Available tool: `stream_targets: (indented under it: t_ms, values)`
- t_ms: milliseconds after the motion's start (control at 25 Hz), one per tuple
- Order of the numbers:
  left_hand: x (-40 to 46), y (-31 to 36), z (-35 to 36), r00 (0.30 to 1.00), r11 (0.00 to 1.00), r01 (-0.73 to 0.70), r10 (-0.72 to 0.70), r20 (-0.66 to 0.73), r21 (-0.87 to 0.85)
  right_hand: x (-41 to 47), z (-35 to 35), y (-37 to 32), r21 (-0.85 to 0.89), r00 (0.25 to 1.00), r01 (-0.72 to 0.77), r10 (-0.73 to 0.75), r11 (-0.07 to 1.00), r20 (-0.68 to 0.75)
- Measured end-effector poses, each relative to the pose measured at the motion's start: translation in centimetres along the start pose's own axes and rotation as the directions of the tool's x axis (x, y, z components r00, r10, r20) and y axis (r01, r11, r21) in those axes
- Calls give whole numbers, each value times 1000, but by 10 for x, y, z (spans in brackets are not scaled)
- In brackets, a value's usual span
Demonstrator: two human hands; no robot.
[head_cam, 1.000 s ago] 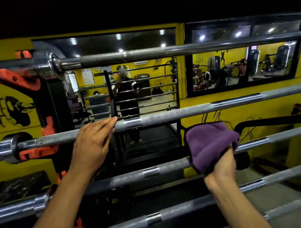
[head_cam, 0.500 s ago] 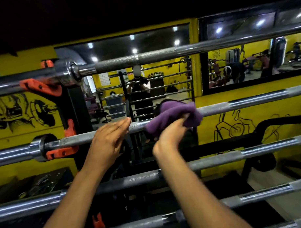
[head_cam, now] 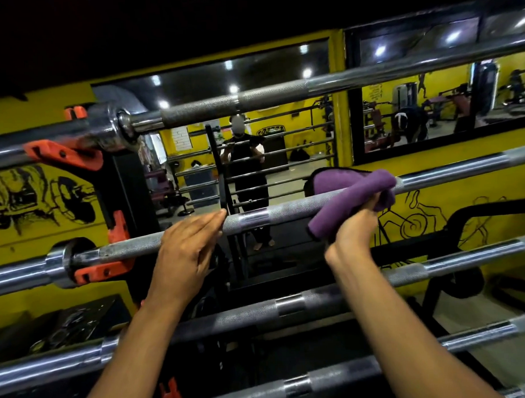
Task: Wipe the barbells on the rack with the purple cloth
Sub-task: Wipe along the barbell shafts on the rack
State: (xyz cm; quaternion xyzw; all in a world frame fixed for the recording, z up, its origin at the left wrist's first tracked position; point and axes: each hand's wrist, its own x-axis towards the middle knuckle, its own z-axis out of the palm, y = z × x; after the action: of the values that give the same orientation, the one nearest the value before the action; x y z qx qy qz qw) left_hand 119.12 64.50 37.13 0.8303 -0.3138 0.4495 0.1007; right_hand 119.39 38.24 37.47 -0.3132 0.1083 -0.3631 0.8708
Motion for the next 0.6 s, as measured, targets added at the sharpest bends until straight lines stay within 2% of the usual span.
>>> stream_targets:
  t_ms: [80, 200, 320, 520, 600]
  values:
    - [1, 0, 0, 1000, 1000, -7, 7, -4, 7, -17, 10, 11, 1, 1000, -17, 17, 1000, 6]
    - [0, -2, 0, 1000, 1000, 1, -1, 9, 13, -77, 25, 42, -151, 955, -228, 251, 962, 157]
    - [-2, 0, -1, 1000, 1000, 19, -19, 15, 14, -92, 11, 42, -265, 894, -291, 360, 919, 268]
    - [-1, -2, 1, 1000, 1000, -9, 9, -14, 4, -21, -19, 2, -277, 985, -111, 143, 954, 100]
    - [-1, -2, 3, 1000, 1000, -8, 8, -12, -1, 14, -33, -11, -210, 996, -77, 82, 975, 15]
